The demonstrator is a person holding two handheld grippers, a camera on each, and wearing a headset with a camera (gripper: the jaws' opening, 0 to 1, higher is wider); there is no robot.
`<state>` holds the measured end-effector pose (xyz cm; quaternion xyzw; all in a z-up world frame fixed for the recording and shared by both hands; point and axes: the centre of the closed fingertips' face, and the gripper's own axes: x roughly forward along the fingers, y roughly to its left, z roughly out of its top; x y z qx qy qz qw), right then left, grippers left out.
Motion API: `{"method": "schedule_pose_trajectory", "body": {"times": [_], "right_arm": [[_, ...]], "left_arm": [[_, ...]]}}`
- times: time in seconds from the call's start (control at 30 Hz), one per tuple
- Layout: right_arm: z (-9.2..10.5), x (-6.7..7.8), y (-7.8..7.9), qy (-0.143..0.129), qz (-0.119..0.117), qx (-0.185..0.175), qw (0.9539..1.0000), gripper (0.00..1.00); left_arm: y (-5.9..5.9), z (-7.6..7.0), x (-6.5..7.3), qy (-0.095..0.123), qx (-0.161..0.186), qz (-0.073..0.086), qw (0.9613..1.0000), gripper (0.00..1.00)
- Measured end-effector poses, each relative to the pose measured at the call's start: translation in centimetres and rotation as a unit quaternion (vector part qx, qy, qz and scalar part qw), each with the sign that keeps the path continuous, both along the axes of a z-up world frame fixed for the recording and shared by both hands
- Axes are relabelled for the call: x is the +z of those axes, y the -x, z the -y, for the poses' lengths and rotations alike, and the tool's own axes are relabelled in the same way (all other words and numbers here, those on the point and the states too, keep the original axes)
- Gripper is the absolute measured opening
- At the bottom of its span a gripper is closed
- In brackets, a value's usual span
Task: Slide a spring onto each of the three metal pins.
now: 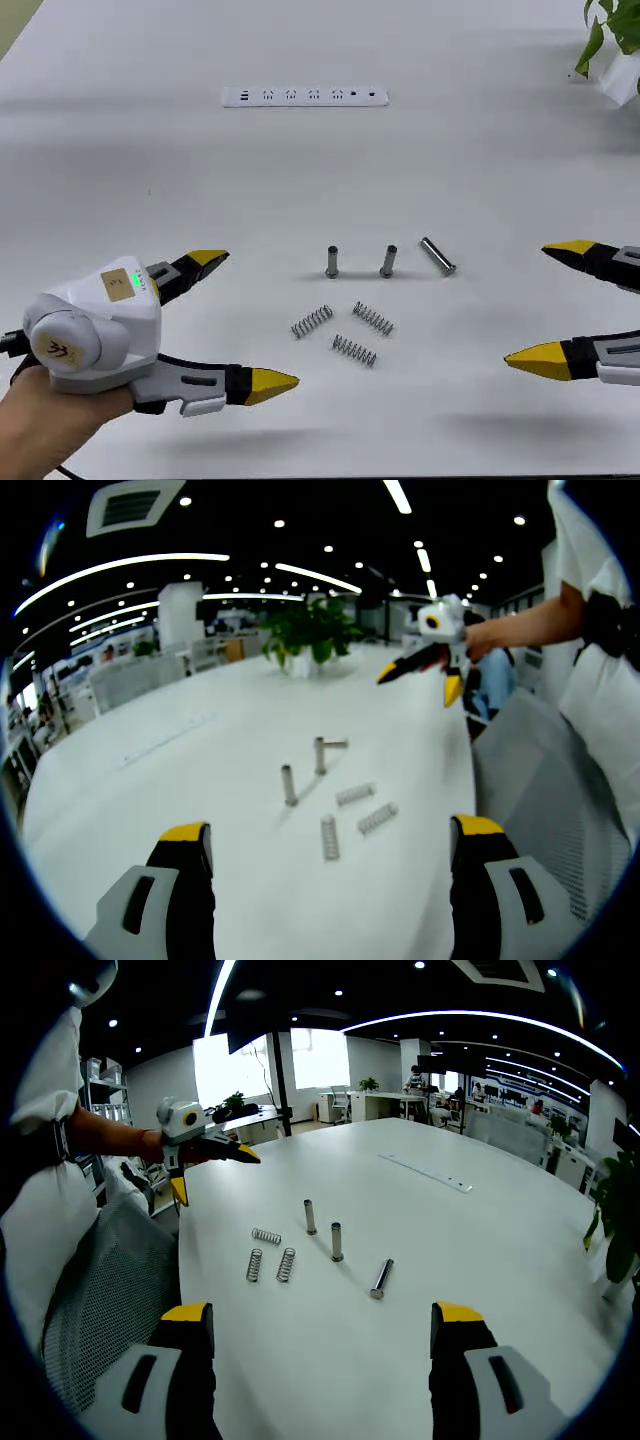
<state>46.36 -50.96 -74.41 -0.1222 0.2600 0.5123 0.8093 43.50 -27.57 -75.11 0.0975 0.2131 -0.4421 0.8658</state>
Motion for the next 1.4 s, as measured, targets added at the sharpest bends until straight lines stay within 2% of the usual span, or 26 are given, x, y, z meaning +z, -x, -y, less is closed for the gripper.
{"method": "schedule_pose_trajectory", "body": {"times": [0.53,0.63,1.03,1.13,1.27,1.4], "right_arm": [[-0.3,0.4,-0.9,0.009,-0.001,0.004,1.0,0.89],[-0.3,0.4,-1.3,0.016,-0.001,0.007,0.9998,0.88],[-1.6,1.2,-3.7,0.029,0.005,0.009,0.9995,0.77],[-2.1,1.3,-4.5,0.033,-0.002,0.005,0.9994,0.76],[-2.9,1.4,-5.3,0.036,-0.001,0.005,0.9994,0.72],[-3.5,1.0,-6.2,0.053,-0.007,0.003,0.9986,0.68]], "left_arm": [[-0.1,0.1,-0.1,0.004,-0.003,-0.002,1.0,1.0],[-0.2,0.2,0.0,0.005,-0.007,0.002,1.0,1.0],[-0.5,0.4,-0.1,0.01,-0.013,-0.002,0.9999,1.0],[-0.6,0.4,-0.2,0.013,-0.015,-0.003,0.9998,1.0],[-0.7,0.4,-0.3,0.013,-0.018,-0.004,0.9998,1.0],[-0.8,0.5,-0.3,0.015,-0.018,-0.005,0.9997,1.0]]}}
